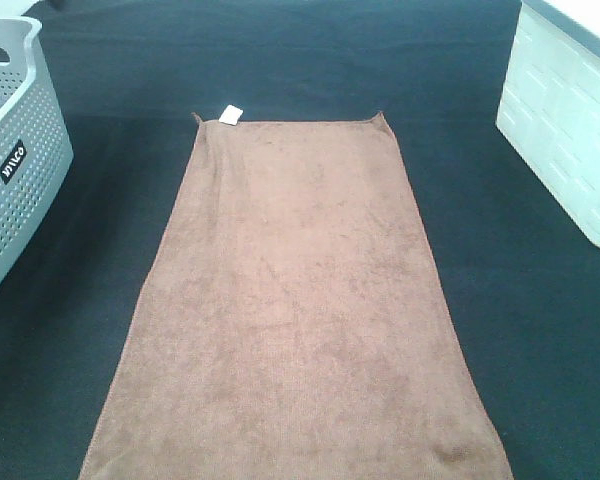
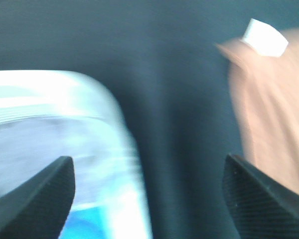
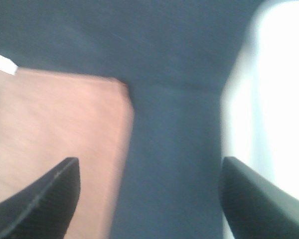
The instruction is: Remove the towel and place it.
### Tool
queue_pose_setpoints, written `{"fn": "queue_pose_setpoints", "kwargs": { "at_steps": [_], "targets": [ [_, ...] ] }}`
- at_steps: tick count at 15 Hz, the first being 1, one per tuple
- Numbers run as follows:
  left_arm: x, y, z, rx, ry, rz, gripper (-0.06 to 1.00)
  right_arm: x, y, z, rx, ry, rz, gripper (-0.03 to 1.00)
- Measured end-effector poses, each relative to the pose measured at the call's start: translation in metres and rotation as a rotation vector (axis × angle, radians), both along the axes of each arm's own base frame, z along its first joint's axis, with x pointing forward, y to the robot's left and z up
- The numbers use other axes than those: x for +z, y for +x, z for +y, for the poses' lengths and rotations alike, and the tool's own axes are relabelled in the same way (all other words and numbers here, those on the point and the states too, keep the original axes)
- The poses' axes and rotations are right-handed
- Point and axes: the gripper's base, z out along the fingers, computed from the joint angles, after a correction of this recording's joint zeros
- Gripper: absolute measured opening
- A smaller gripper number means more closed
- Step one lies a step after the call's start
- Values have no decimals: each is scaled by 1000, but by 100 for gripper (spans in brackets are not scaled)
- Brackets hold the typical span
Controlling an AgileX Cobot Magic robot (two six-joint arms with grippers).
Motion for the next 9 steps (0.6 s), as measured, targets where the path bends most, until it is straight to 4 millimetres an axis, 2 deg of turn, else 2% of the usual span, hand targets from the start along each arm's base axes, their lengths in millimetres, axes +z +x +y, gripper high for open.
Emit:
{"fn": "queue_pose_setpoints", "kwargs": {
  "at_steps": [1, 2, 4, 5, 7, 8, 9],
  "targets": [
    [15, -7, 16, 28, -43, -27, 76, 11, -8, -5, -16, -37, -7, 71],
    [24, -16, 24, 38, -82, -33, 76, 19, -17, -7, -35, -52, -14, 71],
    [38, -46, 24, 29, -95, 4, 76, 29, -46, -7, -40, -49, 10, 69],
    [37, -65, 23, 25, -94, 50, 76, 30, -67, -7, -38, -40, 39, 69],
    [31, -119, 19, 20, -97, 151, 76, 25, -117, -9, -39, -34, 110, 68],
    [25, -150, 18, 22, -98, 197, 76, 24, -148, -10, -47, -29, 127, 68],
    [31, -186, 16, 22, -97, 180, 76, 23, -183, -11, -59, -21, 118, 68]
  ]
}}
